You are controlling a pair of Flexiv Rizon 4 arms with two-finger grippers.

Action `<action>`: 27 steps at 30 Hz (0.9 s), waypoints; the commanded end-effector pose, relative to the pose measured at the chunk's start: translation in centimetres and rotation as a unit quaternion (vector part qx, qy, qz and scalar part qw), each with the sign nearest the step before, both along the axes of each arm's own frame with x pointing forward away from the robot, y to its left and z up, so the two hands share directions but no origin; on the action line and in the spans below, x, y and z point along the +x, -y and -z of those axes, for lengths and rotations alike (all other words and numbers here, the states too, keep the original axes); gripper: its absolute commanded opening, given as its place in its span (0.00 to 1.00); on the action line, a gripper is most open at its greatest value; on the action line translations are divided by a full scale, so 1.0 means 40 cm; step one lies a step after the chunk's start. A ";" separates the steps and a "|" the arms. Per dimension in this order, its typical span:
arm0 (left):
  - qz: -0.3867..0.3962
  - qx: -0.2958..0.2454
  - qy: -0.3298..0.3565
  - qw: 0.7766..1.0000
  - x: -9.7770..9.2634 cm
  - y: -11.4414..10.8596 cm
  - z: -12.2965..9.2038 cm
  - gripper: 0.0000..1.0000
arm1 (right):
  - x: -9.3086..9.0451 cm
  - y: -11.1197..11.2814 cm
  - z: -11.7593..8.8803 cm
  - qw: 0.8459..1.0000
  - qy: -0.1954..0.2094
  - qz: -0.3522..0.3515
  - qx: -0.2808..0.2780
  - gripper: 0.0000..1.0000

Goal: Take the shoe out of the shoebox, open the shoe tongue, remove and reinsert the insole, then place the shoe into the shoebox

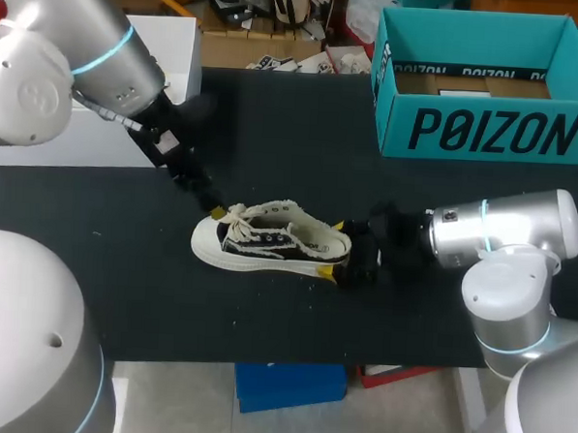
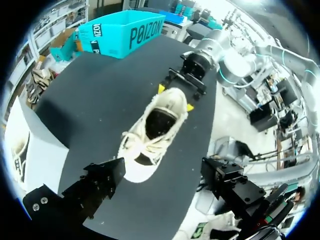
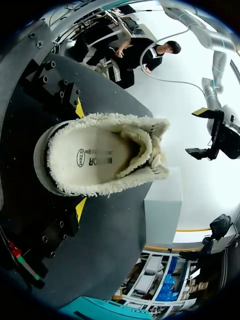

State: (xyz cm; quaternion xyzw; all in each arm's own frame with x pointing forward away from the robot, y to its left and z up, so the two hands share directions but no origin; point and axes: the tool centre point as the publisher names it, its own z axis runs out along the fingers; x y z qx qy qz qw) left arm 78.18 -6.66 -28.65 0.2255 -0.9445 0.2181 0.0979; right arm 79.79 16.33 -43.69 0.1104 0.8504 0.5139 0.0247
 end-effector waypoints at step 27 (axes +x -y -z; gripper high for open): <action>-0.375 0.064 -0.049 0.923 0.002 0.156 0.038 1.00 | 0.004 -0.006 0.004 1.000 -0.001 0.000 -0.001 0.00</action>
